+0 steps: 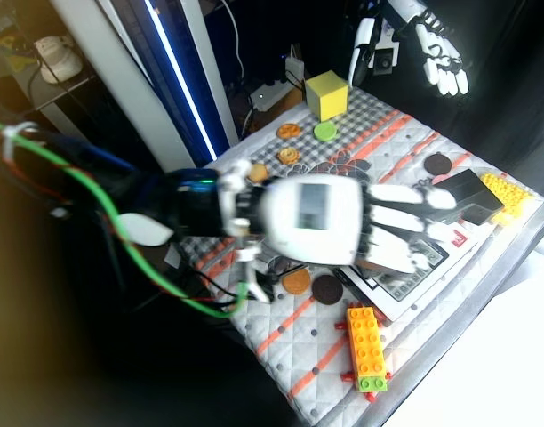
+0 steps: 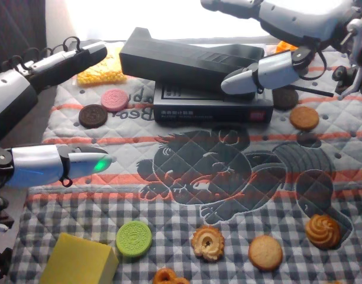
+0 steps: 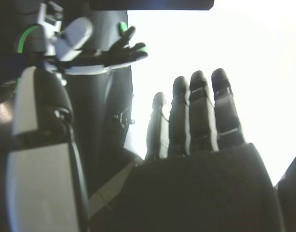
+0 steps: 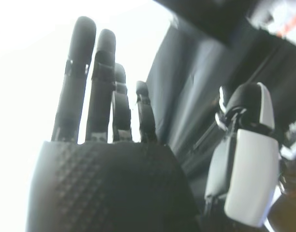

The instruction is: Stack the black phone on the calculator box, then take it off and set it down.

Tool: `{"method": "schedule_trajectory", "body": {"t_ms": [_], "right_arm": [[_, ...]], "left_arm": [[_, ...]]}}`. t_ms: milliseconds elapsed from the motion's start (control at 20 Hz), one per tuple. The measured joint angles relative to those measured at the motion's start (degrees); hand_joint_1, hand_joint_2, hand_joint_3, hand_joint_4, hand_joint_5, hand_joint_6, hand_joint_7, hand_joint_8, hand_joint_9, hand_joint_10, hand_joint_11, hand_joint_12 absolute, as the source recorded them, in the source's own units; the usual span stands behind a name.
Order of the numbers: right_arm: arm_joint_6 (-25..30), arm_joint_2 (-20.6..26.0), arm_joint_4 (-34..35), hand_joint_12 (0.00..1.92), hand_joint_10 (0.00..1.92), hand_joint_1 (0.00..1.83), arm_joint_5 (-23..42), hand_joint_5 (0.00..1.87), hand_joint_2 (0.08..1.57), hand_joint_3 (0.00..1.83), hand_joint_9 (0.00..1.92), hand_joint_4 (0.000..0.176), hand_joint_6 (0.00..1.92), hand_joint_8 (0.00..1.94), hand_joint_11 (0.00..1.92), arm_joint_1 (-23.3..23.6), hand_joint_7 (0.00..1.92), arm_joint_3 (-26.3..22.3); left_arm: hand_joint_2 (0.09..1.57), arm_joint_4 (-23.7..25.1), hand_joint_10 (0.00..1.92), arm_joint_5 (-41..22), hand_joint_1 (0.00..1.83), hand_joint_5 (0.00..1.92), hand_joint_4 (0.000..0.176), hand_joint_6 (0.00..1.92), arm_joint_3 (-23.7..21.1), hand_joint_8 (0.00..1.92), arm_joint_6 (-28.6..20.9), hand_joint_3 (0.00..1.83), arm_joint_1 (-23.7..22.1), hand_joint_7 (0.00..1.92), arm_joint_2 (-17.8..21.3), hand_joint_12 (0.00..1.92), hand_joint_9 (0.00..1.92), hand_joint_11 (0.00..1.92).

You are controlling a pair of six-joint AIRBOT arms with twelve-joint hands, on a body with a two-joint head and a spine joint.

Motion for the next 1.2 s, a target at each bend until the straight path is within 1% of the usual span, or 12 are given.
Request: {"method": "schedule_trajectory", "body": {"t_ms": [200, 250, 300, 350, 400, 450, 650, 700, 750, 950, 1050, 1200], "right_arm": [[0.13, -2.93, -1.46, 1.31, 0.09, 0.64, -6.10, 0.29, 0.91, 0.00, 0.78, 0.087, 0.01, 0.01, 0.57, 0.94, 0.45, 3.28], [0.13, -3.48, -1.57, 1.63, 0.96, 0.70, -7.04, 0.38, 0.93, 0.00, 0.72, 0.041, 0.02, 0.24, 0.66, 0.94, 0.68, 3.76], [0.31, -4.04, -2.29, 1.73, 1.22, 0.84, -8.50, 0.67, 0.97, 0.00, 0.87, 0.000, 0.04, 0.46, 0.75, 0.96, 0.99, 4.35], [0.61, -4.26, -3.04, 1.86, 1.40, 1.02, -8.87, 0.94, 1.07, 0.01, 1.06, 0.031, 0.75, 0.90, 0.99, 1.40, 1.06, 4.61], [0.57, -4.28, -3.19, 1.91, 1.58, 1.09, -8.96, 0.97, 1.10, 0.00, 1.09, 0.000, 0.93, 1.24, 1.09, 1.42, 1.00, 4.68], [0.85, -4.39, -2.80, 1.82, 1.44, 1.18, -8.92, 0.98, 1.16, 0.00, 0.71, 0.000, 0.95, 1.37, 0.66, 1.55, 0.78, 4.85], [0.96, -4.37, -3.21, 1.61, 1.23, 1.22, -9.38, 0.96, 1.14, 0.00, 0.86, 0.000, 0.89, 1.27, 0.72, 1.75, 0.91, 4.98], [0.96, -4.35, -3.34, 1.54, 1.17, 1.25, -9.57, 0.94, 1.12, 0.00, 1.02, 0.000, 0.89, 1.13, 0.93, 1.88, 1.02, 4.83], [0.74, -4.13, -4.26, 1.46, 1.08, 1.26, -10.40, 0.95, 1.11, 0.00, 1.11, 0.000, 0.88, 1.05, 1.01, 2.67, 1.07, 3.98], [-0.07, -0.96, -7.45, 1.24, 0.83, 1.26, -8.15, 0.89, 1.10, 0.00, 1.28, 0.000, 1.02, 0.84, 1.23, 3.78, 1.15, -1.16], [-0.09, 2.08, -7.45, 1.31, 0.79, 1.27, -4.37, 0.92, 1.09, 0.00, 1.30, 0.000, 0.95, 0.85, 1.19, 3.80, 1.16, -3.91], [-0.13, 6.99, -7.32, 1.35, 0.83, 1.29, 1.44, 0.99, 1.06, 0.00, 1.35, 0.000, 0.80, 0.75, 1.23, 3.89, 1.23, -7.63]], "left_arm": [[0.90, -0.20, 0.01, 1.03, 0.90, 0.22, 0.114, 0.00, 0.17, 0.00, -0.02, 0.00, 0.00, 0.29, -0.42, 0.43, 0.23, 0.00], [0.90, -0.15, 0.01, 1.09, 0.90, 0.20, 0.114, 0.01, 0.17, 0.00, -0.04, 0.00, 0.00, 0.29, -0.42, 0.47, 0.23, 0.00], [0.91, -0.22, 0.00, 1.11, 0.89, 0.19, 0.119, 0.00, 0.17, 0.00, -0.04, 0.00, 0.00, 0.28, -0.42, 0.53, 0.24, 0.00], [0.91, -0.22, 0.00, 1.20, 0.90, 0.19, 0.122, 0.00, 0.17, 0.00, -0.09, 0.00, 0.00, 0.28, -0.42, 0.50, 0.24, 0.00], [0.91, -0.22, 0.01, 1.27, 0.90, 0.19, 0.124, 0.00, 0.17, 0.00, -0.11, 0.00, 0.00, 0.29, -0.42, 0.59, 0.25, 0.00], [0.91, -0.02, 0.01, 1.22, 0.91, 0.20, 0.129, 0.00, 0.17, 0.00, -0.37, 0.00, 0.00, 0.30, -0.42, 0.63, 0.27, 0.00], [0.91, -0.09, 0.00, 1.29, 0.94, 0.20, 0.128, 0.00, 0.17, 0.00, -0.46, 0.00, 0.00, 0.28, -0.48, 0.54, 0.25, 0.00], [0.91, -0.15, 0.00, 1.29, 0.95, 0.20, 0.122, 0.00, 0.17, 0.00, -0.46, 0.00, 0.00, 0.28, -0.48, 0.58, 0.25, 0.00], [0.92, -0.28, 0.01, 1.33, 0.83, 0.23, 0.054, 0.01, 0.17, 0.00, -0.48, 0.00, 0.00, 0.30, -0.52, 0.66, 0.27, 0.00], [0.92, -0.20, 0.01, 1.33, 0.77, 0.24, 0.032, 0.00, 0.17, 0.00, -0.48, 0.00, 0.31, 0.27, -0.72, 0.33, 0.20, 0.00], [0.93, -0.46, 0.01, 1.66, 0.79, 0.27, 0.069, 0.01, 0.17, 0.00, -0.63, 0.00, 0.66, 0.28, -0.72, 0.33, 0.20, 0.00], [0.92, -0.52, 0.00, 1.22, 0.77, 0.27, 0.077, 0.00, 0.17, 0.00, -1.64, 0.00, 1.27, 0.29, -0.72, 0.34, 0.20, 0.00]]}}
